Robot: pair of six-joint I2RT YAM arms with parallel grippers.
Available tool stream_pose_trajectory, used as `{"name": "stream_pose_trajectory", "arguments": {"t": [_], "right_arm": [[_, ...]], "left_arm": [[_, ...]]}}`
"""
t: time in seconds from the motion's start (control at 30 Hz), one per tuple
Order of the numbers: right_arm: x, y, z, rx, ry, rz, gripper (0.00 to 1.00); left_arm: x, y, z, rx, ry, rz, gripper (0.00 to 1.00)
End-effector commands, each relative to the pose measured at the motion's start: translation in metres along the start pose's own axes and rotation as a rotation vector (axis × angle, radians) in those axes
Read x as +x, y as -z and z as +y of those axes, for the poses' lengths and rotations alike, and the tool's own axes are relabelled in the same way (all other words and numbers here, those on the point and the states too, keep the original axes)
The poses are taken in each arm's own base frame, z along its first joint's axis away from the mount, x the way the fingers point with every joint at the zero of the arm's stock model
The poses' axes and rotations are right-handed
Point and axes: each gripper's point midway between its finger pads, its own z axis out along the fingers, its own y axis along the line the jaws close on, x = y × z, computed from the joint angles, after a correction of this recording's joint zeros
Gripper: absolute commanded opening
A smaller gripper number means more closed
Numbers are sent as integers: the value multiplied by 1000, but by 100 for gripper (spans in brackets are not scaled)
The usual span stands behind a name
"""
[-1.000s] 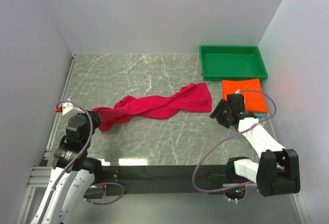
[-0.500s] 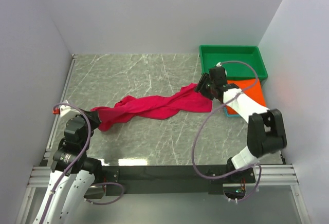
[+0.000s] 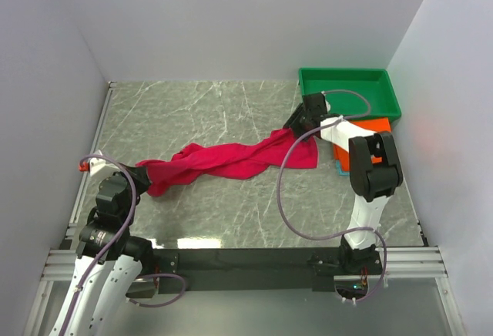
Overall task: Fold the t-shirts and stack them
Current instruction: Flatten the tshirt out
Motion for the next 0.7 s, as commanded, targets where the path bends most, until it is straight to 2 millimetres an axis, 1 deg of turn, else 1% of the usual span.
{"name": "stream_pose_trajectory", "arguments": {"t": [0.0, 0.23, 0.33, 0.43, 0.47, 0.5, 0.53, 0.57, 0.6, 0.63, 0.67], "right_arm": [[-24, -8, 19, -42, -39, -48, 59], [-18, -23, 14, -29, -55, -26, 56], [-15, -27, 13, -39, -62, -17, 53], [-15, -25, 15, -48, -64, -22, 42], [-15, -25, 15, -47, -61, -23, 33], [-16, -23, 14, -43, -54, -23, 28], [-20, -20, 19, -51, -45, -33, 23], [-23, -18, 20, -50, -43, -37, 13], [-23, -15, 20, -42, -32, -36, 9], [-32, -9, 26, -53, -24, -58, 5], [-36, -4, 30, -59, -8, -68, 0]], "left_arm": [[-6, -1, -2, 6, 17, -26, 1], [-6, -1, -2, 5, 14, -25, 1], [-6, -1, -2, 2, 14, -24, 1], [-5, -2, -1, -3, 13, -21, 1], [-5, -2, -1, -2, 14, -22, 1], [-4, -3, -1, -4, 15, -20, 1], [-4, -3, -1, -5, 20, -21, 1], [-3, -4, -2, -1, 19, -18, 1], [-5, -4, -4, 5, 18, -20, 1], [-6, -6, -4, -2, 19, -24, 1], [-9, -7, -5, -3, 23, -32, 1]]}}
